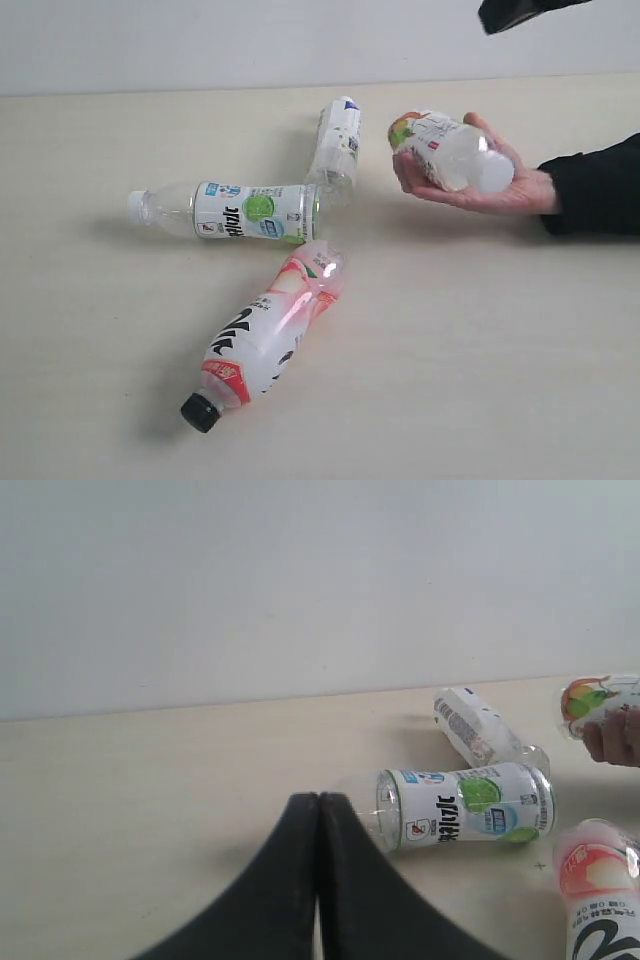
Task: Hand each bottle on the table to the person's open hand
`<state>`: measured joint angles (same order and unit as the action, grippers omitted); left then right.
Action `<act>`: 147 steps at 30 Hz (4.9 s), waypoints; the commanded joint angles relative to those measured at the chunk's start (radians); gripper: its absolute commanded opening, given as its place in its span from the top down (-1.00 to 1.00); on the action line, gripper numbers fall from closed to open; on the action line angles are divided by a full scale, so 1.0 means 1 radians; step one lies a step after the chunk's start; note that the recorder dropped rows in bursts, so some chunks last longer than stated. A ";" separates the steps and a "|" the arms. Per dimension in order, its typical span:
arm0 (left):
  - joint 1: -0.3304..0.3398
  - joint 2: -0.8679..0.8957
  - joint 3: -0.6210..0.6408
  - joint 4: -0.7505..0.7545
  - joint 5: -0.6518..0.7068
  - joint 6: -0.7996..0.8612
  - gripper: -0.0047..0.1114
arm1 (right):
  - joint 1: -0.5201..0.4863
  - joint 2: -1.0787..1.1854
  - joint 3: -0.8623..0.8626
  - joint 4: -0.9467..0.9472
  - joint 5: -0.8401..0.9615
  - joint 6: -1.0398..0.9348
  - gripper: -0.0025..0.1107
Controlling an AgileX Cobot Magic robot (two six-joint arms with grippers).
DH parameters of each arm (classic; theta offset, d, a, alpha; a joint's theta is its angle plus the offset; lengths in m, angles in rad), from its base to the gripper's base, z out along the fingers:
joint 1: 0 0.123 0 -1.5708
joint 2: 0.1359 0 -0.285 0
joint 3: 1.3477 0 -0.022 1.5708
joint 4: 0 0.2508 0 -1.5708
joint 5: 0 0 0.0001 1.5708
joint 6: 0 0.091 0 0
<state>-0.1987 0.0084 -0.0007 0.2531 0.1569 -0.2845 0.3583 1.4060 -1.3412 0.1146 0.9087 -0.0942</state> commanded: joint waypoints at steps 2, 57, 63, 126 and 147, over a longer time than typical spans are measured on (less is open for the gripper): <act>0.002 -0.003 0.001 -0.002 -0.005 -0.007 0.92 | -0.003 -0.355 0.269 0.025 -0.192 -0.020 0.96; 0.002 -0.003 0.001 -0.002 -0.005 -0.007 0.92 | -0.003 -1.337 1.079 0.030 -0.392 -0.036 0.96; 0.002 -0.003 0.001 -0.002 -0.005 -0.007 0.92 | -0.003 -1.401 1.089 0.014 -0.405 -0.038 0.92; 0.002 -0.003 0.001 -0.002 -0.005 -0.007 0.92 | 0.274 0.089 0.192 -0.309 -0.106 -0.311 0.59; 0.002 -0.003 0.001 -0.002 -0.005 -0.007 0.92 | 0.430 0.316 0.132 -0.290 -0.202 -1.047 -0.42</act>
<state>-0.1987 0.0084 -0.0007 0.2531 0.1569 -0.2845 0.7710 1.7043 -1.2003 -0.1793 0.7372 -1.0834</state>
